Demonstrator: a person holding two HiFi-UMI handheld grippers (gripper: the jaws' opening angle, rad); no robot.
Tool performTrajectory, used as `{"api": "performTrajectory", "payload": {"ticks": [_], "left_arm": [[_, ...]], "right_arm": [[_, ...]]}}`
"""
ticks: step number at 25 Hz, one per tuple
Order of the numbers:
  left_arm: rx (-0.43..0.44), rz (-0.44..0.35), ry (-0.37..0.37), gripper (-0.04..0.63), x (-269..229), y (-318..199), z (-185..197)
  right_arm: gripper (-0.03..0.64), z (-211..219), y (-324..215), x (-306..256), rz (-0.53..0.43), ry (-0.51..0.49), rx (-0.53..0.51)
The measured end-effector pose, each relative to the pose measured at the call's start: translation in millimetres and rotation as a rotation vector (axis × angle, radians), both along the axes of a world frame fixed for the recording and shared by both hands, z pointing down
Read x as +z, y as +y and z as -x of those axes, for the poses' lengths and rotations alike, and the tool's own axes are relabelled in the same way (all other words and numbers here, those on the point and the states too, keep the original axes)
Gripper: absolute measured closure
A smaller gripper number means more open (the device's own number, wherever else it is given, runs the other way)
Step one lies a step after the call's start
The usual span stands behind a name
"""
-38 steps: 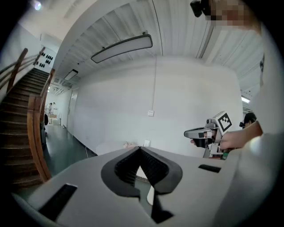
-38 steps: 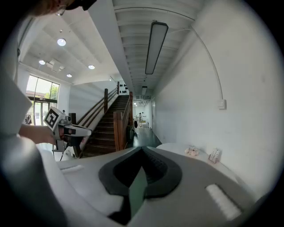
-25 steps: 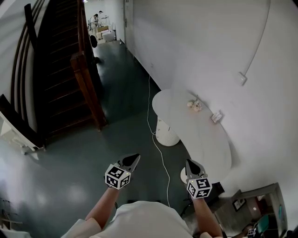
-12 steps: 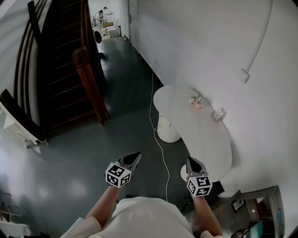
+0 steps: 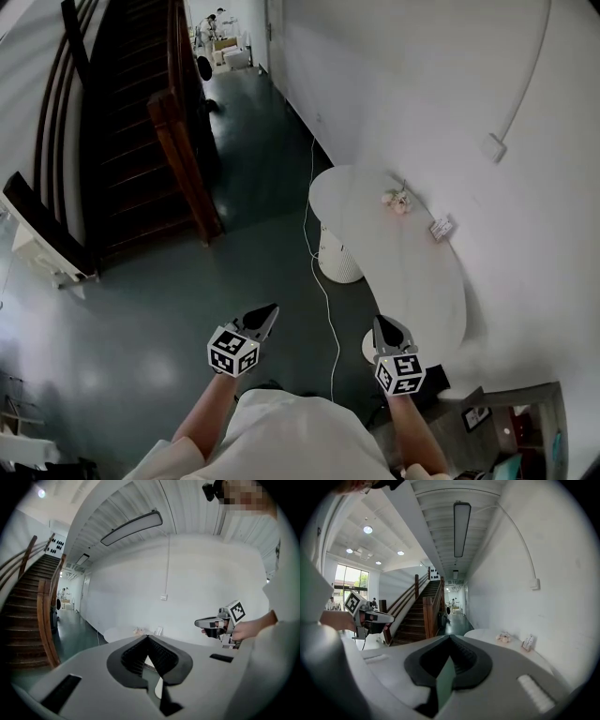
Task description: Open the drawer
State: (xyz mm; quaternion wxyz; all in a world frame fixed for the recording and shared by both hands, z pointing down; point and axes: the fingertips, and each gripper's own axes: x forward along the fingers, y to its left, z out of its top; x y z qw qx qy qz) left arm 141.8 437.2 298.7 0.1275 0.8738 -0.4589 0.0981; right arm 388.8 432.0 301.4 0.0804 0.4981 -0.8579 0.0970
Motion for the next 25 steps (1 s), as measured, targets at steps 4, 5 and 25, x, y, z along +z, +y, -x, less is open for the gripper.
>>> {"api": "performTrajectory", "payload": {"ticks": [4,5,25], "left_arm": [[-0.022,0.001,0.009,0.588,0,-1,1],[-0.024,0.003,0.009,0.588,0,-2,2],[0.051,0.015,0.031,0.588,15,-125,57]], "right_arm": [[0.606,-1,-4,2,0.003,0.007,-0.015],[0.606,0,-5,2,0.003,0.007,-0.018],[0.606,81,-116,21,0.054,0.055,-0.006]]}}
